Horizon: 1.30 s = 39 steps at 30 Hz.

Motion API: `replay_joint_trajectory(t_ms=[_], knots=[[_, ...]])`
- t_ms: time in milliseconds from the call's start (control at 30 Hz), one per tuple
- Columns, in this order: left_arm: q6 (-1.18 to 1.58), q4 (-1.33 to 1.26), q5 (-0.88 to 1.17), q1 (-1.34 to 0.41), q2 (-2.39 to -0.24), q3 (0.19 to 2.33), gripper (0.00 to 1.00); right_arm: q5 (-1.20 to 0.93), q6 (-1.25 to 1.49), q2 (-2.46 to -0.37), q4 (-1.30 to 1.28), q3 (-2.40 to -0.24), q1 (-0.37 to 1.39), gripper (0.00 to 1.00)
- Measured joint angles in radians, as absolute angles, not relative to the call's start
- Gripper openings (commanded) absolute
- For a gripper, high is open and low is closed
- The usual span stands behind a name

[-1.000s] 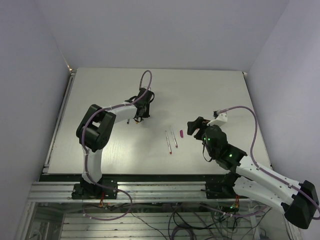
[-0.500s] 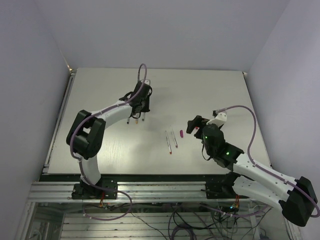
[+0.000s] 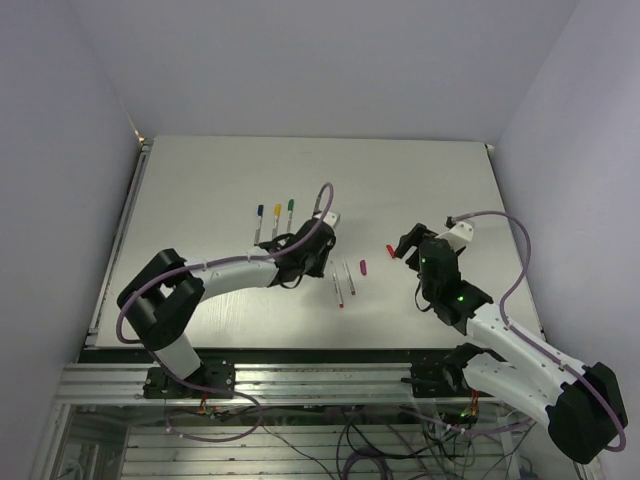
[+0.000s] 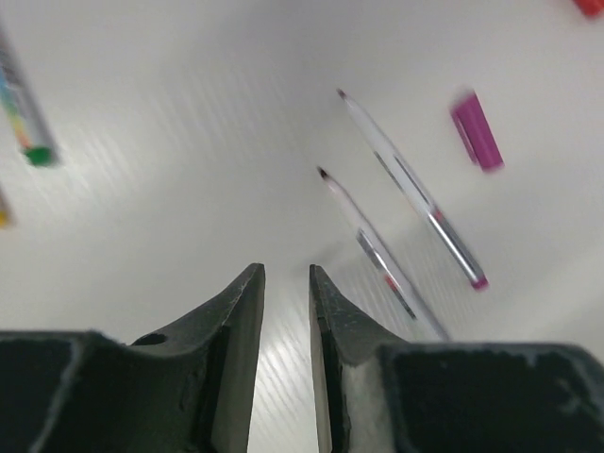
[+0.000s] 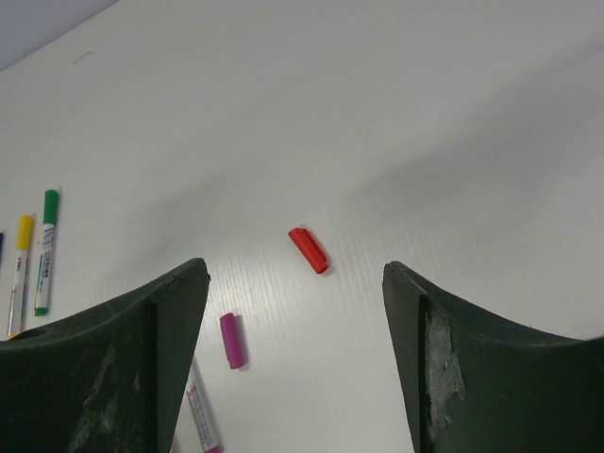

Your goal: Insert the pens into the pen caps

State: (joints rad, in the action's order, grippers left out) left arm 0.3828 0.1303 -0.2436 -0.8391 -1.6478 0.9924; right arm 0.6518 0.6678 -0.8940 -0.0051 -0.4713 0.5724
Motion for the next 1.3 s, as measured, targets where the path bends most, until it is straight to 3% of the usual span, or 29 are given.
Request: replay_joint_trajectory(t_ms=[133, 667, 700, 733, 767, 1033, 1167, 1300], knots=[[0.413, 0.124, -0.250, -0.911, -1.639, 0.952, 0.41, 0.630, 0.690, -0.860, -0.006, -0.434, 0.546, 0.73], [0.484, 0.122, -0.264, -1.005, -1.754, 1.053, 0.43, 0.545, 0.726, -0.815, -0.008, -0.396, 0.542, 0.72], [0.484, 0.124, -0.266, -1.008, -1.764, 1.060, 0.49, 0.544, 0.726, -0.811, -0.008, -0.396, 0.542, 0.71], [0.485, 0.127, -0.267, -1.012, -1.773, 1.068, 0.86, 0.542, 0.726, -0.808, -0.008, -0.396, 0.542, 0.71], [0.487, 0.128, -0.268, -1.015, -1.781, 1.074, 0.94, 0.541, 0.726, -0.805, -0.008, -0.396, 0.542, 0.71], [0.492, 0.151, -0.271, -1.019, -1.808, 1.106, 0.88, 0.529, 0.727, -0.803, -0.005, -0.395, 0.542, 0.70], [0.495, 0.160, -0.273, -1.026, -1.818, 1.106, 0.78, 0.526, 0.727, -0.803, -0.003, -0.392, 0.542, 0.70], [0.498, 0.168, -0.290, -1.034, -1.818, 1.106, 0.75, 0.525, 0.728, -0.806, -0.003, -0.390, 0.542, 0.70]])
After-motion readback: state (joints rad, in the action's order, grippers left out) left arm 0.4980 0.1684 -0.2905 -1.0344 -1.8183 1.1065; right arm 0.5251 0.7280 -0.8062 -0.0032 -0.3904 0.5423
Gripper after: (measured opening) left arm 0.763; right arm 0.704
